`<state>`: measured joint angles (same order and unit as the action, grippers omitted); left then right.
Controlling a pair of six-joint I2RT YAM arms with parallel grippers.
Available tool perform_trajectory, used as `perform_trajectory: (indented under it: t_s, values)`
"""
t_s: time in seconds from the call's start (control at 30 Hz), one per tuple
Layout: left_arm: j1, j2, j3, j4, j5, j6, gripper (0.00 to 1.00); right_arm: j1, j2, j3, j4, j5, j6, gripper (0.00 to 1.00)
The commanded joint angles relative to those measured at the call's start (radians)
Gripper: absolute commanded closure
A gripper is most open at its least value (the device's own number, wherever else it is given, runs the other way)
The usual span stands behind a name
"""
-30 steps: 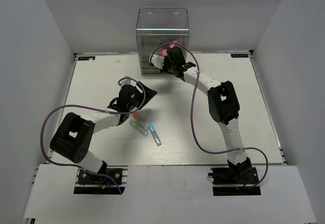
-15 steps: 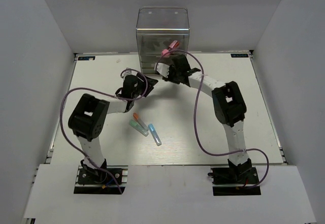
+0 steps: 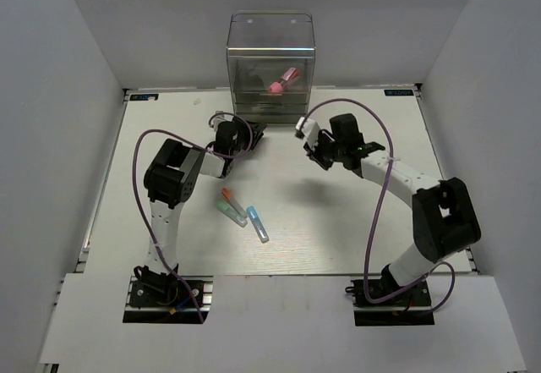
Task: Sort the stationery into containers
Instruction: Open the drawer at the center of the board.
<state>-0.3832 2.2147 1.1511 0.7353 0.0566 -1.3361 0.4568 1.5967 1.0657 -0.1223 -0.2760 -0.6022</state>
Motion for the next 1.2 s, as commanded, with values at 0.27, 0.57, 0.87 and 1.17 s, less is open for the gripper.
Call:
perform_trajectory:
  t_s: [0.27, 0.57, 0.87, 1.17]
  values:
    - [0.004, 0.086, 0.176, 0.035, -0.086, -0.006, 0.47, -0.044, -0.086, -0.145, 0.007, -0.04, 0.096, 0.98]
    - [0.004, 0.137, 0.263, 0.01, -0.146, -0.006, 0.53, -0.053, -0.089, -0.138, 0.004, -0.045, 0.097, 0.98]
    - [-0.005, 0.178, 0.328, -0.011, -0.156, -0.006, 0.85, -0.055, -0.087, -0.142, 0.003, -0.049, 0.102, 0.98]
    - [-0.014, 0.142, 0.219, 0.082, -0.146, -0.006, 1.0, -0.055, -0.08, -0.141, 0.004, -0.052, 0.099, 0.98]
